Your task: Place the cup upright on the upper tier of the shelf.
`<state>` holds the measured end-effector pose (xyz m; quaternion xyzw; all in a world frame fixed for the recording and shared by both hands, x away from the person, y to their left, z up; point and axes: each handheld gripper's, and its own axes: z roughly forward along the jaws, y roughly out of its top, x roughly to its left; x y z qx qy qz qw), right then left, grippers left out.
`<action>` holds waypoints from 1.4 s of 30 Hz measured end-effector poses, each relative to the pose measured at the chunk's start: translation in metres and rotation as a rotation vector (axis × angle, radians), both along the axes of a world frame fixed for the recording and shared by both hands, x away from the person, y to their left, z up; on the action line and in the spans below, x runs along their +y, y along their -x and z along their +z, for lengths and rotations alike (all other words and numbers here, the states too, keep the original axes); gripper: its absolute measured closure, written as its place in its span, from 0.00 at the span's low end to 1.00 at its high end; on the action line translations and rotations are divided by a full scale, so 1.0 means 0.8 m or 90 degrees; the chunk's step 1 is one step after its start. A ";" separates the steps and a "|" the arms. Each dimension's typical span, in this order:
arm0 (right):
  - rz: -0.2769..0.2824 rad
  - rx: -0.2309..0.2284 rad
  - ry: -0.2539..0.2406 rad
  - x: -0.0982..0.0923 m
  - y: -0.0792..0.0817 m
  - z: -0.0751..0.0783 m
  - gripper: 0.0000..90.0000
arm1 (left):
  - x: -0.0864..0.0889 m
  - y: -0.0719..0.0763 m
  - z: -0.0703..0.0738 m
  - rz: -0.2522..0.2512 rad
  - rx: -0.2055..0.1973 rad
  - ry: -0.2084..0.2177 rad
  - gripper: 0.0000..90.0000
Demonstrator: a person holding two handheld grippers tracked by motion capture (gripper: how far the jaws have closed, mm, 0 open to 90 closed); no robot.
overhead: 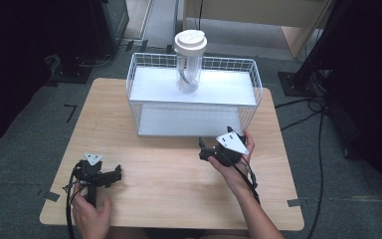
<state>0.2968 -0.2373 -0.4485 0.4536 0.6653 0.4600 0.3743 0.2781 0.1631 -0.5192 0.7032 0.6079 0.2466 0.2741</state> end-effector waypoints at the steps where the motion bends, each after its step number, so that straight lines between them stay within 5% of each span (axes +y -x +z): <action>1: 0.000 0.000 0.000 0.000 0.000 0.000 0.00 | 0.000 0.000 0.000 0.000 0.000 0.000 0.00; 20: -0.062 0.069 -0.003 -0.062 0.033 -0.059 0.00 | 0.000 0.000 0.000 0.000 -0.001 0.001 0.00; 42: -0.130 0.111 0.005 -0.137 0.071 -0.088 0.00 | -0.011 -0.002 0.000 0.012 -0.001 0.003 0.00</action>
